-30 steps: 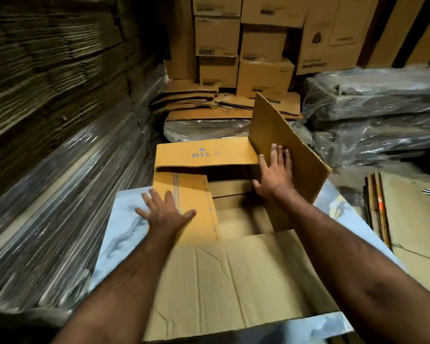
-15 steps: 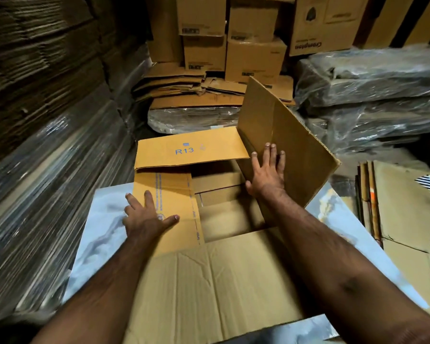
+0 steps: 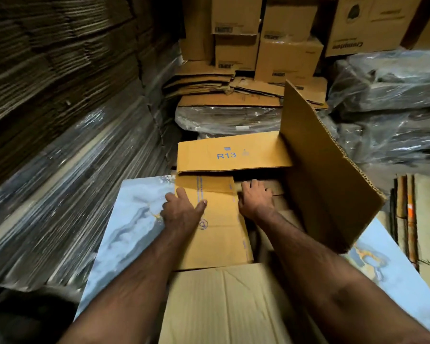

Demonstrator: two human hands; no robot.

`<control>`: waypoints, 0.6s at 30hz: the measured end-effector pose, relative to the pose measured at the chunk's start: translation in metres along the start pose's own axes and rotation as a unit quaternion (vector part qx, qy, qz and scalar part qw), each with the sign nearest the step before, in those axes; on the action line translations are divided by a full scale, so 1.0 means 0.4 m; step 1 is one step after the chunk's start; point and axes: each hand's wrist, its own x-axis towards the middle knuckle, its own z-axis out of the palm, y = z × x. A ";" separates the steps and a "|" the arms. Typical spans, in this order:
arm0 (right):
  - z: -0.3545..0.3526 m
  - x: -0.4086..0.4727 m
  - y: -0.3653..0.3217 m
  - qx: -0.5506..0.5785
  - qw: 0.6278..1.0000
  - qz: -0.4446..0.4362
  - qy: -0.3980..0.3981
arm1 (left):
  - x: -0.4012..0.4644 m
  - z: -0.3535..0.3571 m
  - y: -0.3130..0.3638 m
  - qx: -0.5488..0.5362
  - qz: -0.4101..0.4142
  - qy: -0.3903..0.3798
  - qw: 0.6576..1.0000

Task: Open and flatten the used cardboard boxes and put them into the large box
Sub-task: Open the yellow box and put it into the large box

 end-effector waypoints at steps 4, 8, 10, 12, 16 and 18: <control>-0.017 0.041 0.013 0.015 1.000 -0.010 -0.022 | 0.079 -0.009 0.013 -0.046 -0.006 -0.010 0.999; -0.055 0.097 0.023 0.007 1.000 -0.008 0.012 | 0.129 0.000 0.025 -0.115 -0.017 -0.039 0.992; -0.074 0.135 0.014 0.017 0.999 -0.016 0.031 | 0.127 0.011 0.024 -0.084 -0.002 -0.030 0.996; -0.103 0.193 -0.011 0.049 0.998 -0.022 0.033 | 0.122 0.015 0.024 -0.043 0.013 -0.018 0.999; -0.162 0.338 -0.059 0.082 0.995 -0.019 0.061 | 0.125 0.026 0.012 -0.053 0.023 -0.010 0.998; -0.186 0.407 -0.061 0.074 0.995 -0.010 0.061 | 0.127 0.030 0.003 -0.063 0.028 -0.011 0.998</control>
